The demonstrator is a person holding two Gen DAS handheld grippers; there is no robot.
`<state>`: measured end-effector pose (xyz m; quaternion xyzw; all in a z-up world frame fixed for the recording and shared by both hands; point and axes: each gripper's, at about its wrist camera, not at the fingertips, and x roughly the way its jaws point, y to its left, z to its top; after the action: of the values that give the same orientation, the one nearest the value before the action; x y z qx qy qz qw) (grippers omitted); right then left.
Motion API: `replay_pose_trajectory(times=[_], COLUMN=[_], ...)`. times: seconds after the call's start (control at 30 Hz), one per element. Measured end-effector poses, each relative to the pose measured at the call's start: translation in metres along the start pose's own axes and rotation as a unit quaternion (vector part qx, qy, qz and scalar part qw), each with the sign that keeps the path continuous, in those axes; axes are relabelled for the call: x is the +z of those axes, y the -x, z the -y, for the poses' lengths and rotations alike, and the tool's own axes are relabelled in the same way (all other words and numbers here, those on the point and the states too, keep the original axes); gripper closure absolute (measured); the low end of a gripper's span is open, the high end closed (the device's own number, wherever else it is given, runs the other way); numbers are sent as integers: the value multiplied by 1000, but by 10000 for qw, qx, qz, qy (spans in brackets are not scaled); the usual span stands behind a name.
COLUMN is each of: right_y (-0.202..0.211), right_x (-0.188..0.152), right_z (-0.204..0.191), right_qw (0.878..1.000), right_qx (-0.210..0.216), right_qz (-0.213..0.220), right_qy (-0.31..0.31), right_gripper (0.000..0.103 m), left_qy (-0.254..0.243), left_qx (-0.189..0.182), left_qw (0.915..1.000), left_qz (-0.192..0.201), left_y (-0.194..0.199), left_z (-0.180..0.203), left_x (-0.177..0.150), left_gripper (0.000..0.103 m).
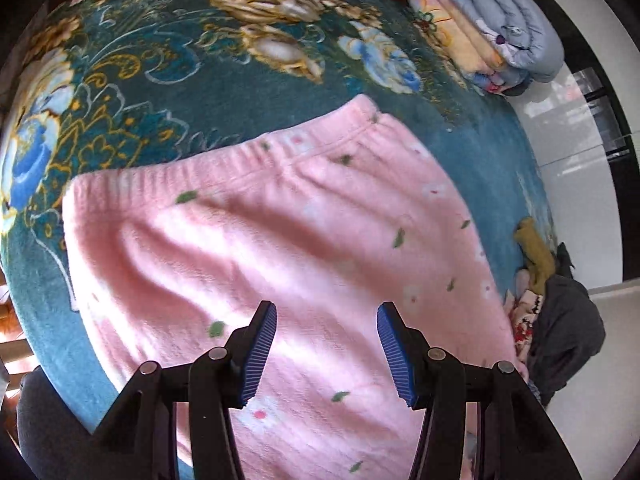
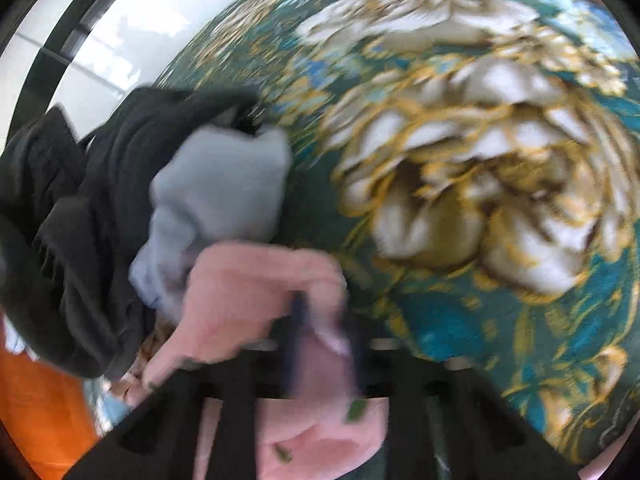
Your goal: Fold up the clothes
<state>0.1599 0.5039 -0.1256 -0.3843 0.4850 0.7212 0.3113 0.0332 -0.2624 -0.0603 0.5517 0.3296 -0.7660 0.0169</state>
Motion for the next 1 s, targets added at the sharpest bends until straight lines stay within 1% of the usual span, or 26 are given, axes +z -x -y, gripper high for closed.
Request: replay_pose_trajectory(times=[0.03,0.13,0.2,0.27,0.3,0.37,0.43,0.53,0.57,0.67,0.7,0.73,0.77,0.8,0.83,0.9,1.0], right_y=[5,40,89,120,133,133,121,110,105,92,87,82,78,71,64,51,36], right_x=[-1,-3,0,0,0,2,-1,-12,-8,3,6,10,13,18,20,25,22], right_z=[-2,-4,3,16,25,63,94,118,108,77,67,56,46,32,19,-4,-7], right_qw=[10000,9980,9906,9820,9770,9810,9868,9897,9913,9945,9951,9954,9955,9952,9948,9930,9916], right_qx=[35,153,229,-103,-292,-669,-711,-486,-410,-180,-103,-27,48,98,59,-23,-211], right_qz=[39,595,1296,1775,1977,1785,1444,1189,1149,1024,983,940,897,836,754,590,391], right_qy=[17,147,361,639,745,349,-157,-625,-494,-101,30,161,299,504,680,1022,1213], right_gripper=[96,97,97,98,102,102,102,101,99,99,97,80,68,47,43,43,43], left_qy=[-31,-121,-180,-166,-136,21,150,224,226,232,248,261,271,280,274,257,287], left_qx=[-31,-108,-78,1,32,61,53,65,74,103,114,108,111,115,136,174,245], left_qw=[10000,9997,9994,9994,9994,9997,9998,9997,9997,9997,9996,9996,9996,9995,9995,9995,9993], left_qz=[23,164,269,311,312,225,129,46,42,30,21,10,-3,-15,-24,-38,-43], left_y=[4,21,32,35,35,28,21,15,15,14,13,13,12,11,10,9,8], left_z=[2,4,2,-5,-10,-20,-26,-29,-29,-28,-28,-29,-29,-29,-29,-30,-33], left_x=[1,6,9,11,12,11,9,6,6,6,6,7,7,7,7,7,9], left_gripper=[47,47,47,47,47,47,47,47,47,47,47,47,47,47,47,47,47])
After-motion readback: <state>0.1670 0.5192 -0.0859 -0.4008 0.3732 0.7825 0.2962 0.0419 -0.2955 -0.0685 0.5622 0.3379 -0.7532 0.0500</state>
